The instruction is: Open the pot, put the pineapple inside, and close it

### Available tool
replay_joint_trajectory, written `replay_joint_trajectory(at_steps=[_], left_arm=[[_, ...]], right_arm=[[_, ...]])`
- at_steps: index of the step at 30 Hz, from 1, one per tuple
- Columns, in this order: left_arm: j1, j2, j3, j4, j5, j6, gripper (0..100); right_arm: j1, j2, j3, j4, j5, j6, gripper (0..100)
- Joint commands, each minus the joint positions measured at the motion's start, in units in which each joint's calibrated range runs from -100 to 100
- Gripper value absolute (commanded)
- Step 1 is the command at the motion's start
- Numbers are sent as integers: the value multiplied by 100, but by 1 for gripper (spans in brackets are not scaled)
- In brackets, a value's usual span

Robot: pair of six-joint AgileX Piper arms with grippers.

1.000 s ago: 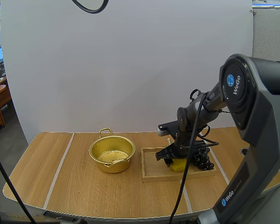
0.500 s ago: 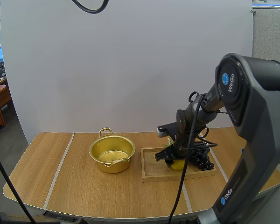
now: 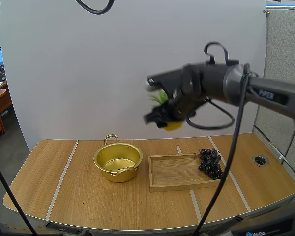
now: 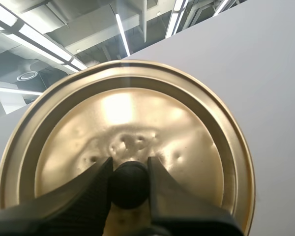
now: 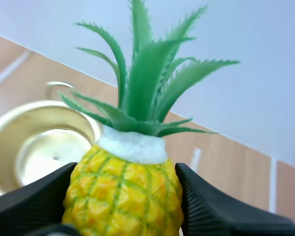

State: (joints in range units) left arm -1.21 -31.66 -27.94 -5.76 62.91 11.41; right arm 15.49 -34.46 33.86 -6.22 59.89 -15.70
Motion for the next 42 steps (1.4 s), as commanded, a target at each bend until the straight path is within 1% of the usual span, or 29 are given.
replay_joint_trajectory(at_steps=[1, 4, 9, 18, 22, 28, 32, 42], left_arm=[[0, -35, -38, 49, -189, -55, 0], [0, -35, -38, 49, -189, -55, 0], [0, -35, -38, 49, -189, -55, 0], [0, -35, -38, 49, -189, -55, 0], [0, -35, -38, 49, -189, -55, 0], [0, -35, -38, 49, -189, -55, 0], [0, -35, -38, 49, -189, -55, 0], [0, -35, -38, 49, -189, -55, 0]], right_arm=[[319, -37, -227, -9, 94, -28, 0], [573, 128, -284, -9, -59, -28, 0], [748, 690, -324, -9, -406, -28, 0], [758, 2004, -323, -62, -1208, -28, 0], [758, 2516, -323, -62, -1303, -28, 0], [758, 2929, -323, -62, -1558, -28, 0], [758, 3417, -323, -62, -1828, -28, 0], [758, 3879, -323, -62, -2087, -28, 0]])
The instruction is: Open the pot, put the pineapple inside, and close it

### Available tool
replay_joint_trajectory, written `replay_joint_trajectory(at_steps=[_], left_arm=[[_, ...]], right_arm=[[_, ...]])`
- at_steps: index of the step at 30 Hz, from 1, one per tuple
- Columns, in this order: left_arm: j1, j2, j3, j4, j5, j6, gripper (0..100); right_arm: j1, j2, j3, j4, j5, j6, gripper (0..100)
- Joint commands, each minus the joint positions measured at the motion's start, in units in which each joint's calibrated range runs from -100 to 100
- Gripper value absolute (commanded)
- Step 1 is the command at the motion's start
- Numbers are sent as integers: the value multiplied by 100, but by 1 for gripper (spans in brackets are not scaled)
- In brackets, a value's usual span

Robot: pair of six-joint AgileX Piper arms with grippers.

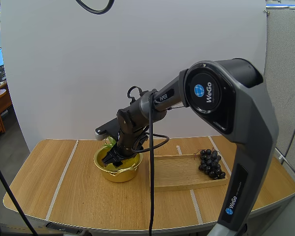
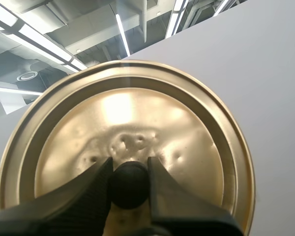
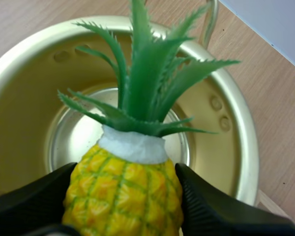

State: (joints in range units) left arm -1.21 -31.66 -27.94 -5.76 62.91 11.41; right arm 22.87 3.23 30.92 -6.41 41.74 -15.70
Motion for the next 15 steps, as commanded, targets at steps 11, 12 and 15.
replay_joint_trajectory(at_steps=[11, 12, 15], left_arm=[[0, -35, -38, 49, -189, -55, 0], [0, -35, -38, 49, -189, -55, 0], [0, -35, -38, 49, -189, -55, 0]], right_arm=[[36, 371, -29, -26, -351, -28, 0], [46, 371, -29, -26, -351, -28, 0], [46, 371, -29, -37, -351, -28, 18]])
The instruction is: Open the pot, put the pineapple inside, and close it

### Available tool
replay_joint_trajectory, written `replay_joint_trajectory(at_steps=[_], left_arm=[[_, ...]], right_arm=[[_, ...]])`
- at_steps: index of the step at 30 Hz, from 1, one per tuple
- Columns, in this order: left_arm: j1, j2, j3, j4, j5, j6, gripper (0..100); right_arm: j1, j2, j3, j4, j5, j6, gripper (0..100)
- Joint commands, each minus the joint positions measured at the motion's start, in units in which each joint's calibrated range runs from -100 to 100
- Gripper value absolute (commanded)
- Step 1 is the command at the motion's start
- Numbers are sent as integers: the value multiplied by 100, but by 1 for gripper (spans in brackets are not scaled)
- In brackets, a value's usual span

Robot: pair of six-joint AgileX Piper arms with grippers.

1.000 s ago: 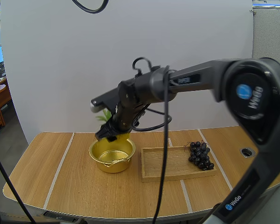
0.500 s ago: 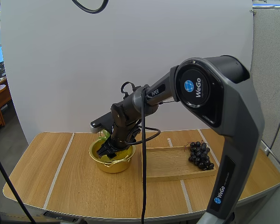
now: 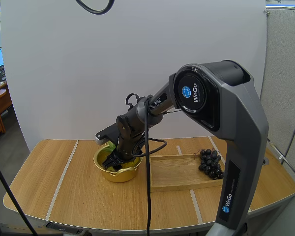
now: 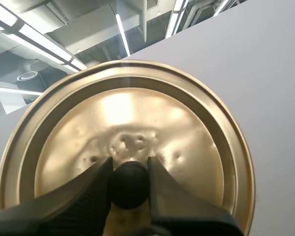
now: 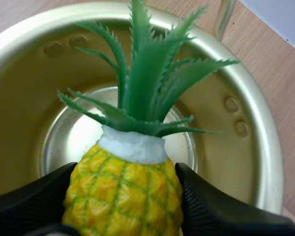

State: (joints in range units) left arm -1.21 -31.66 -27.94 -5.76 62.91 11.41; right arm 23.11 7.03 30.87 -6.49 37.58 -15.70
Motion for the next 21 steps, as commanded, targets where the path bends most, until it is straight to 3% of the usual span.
replay_joint_trajectory(at_steps=[1, 3, 4, 12, 21], left_arm=[[0, -35, -38, 49, -189, -55, 0], [0, -35, -38, 49, -189, -55, 0], [0, -35, -38, 49, -189, -55, 0], [0, -35, -38, 49, -189, -55, 0], [0, -35, -38, 49, -189, -55, 0]], right_arm=[[22, -8, -24, -29, 65, -28, 38], [22, -8, -24, -29, 65, -28, 91], [22, -8, -24, -29, 65, -28, 100], [22, -513, -24, 40, 175, -15, 100], [22, -2236, -24, 88, 944, -15, 100]])
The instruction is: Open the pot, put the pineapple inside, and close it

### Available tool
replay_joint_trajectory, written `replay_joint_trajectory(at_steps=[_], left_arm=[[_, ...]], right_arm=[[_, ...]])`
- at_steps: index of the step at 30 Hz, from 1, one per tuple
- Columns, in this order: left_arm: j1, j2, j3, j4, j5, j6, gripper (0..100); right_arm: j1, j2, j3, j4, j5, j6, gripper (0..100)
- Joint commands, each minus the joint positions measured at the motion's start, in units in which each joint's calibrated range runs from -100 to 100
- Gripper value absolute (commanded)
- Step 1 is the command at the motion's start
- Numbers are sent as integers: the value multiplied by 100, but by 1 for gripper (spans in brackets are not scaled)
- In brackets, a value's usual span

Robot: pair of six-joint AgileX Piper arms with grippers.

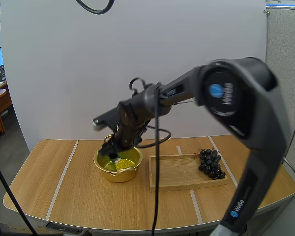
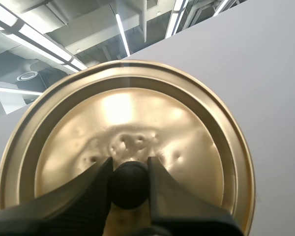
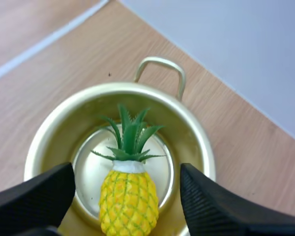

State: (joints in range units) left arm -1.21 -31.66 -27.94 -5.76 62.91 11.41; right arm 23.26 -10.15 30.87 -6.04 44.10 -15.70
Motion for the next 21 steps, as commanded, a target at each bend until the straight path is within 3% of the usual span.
replay_joint_trajectory(at_steps=[1, 21], left_arm=[[0, -35, -38, 49, -189, -55, 0], [0, -35, -38, 49, -189, -55, 0]], right_arm=[[7, -763, -24, 44, 386, -15, 100], [7, -4485, -24, 115, 3141, -15, 100]])
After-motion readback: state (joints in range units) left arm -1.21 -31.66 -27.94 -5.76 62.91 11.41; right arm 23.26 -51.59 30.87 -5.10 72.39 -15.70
